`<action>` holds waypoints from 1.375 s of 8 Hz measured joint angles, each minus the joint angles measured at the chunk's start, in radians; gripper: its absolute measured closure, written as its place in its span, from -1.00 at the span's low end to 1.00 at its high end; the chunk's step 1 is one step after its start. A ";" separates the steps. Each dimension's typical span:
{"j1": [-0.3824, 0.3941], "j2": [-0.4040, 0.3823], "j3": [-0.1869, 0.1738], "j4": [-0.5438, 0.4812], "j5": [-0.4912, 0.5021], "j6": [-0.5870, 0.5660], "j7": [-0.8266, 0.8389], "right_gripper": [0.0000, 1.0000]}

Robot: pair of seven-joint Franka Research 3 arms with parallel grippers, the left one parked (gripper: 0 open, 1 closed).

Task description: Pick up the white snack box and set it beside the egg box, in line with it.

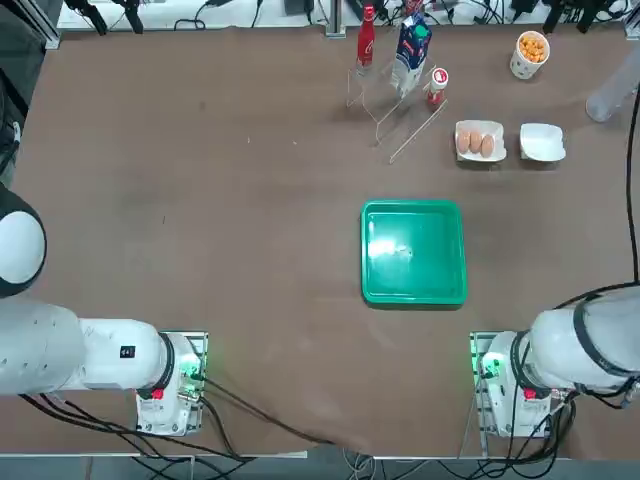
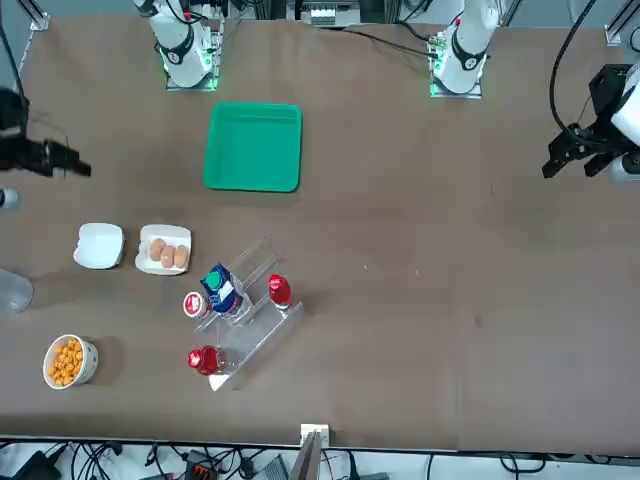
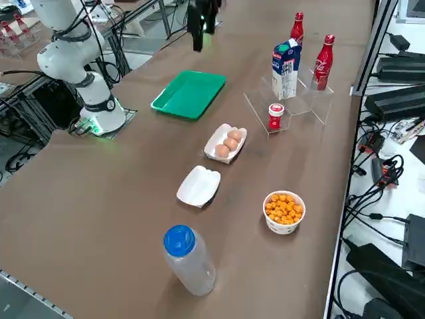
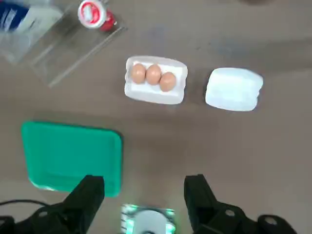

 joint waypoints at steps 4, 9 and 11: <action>0.176 -0.165 -0.122 -0.237 -0.027 0.203 -0.030 -1.00; 0.190 -0.265 -0.154 -0.400 0.018 0.315 0.064 -1.00; 0.184 -0.262 -0.154 -0.400 0.018 0.318 0.065 -1.00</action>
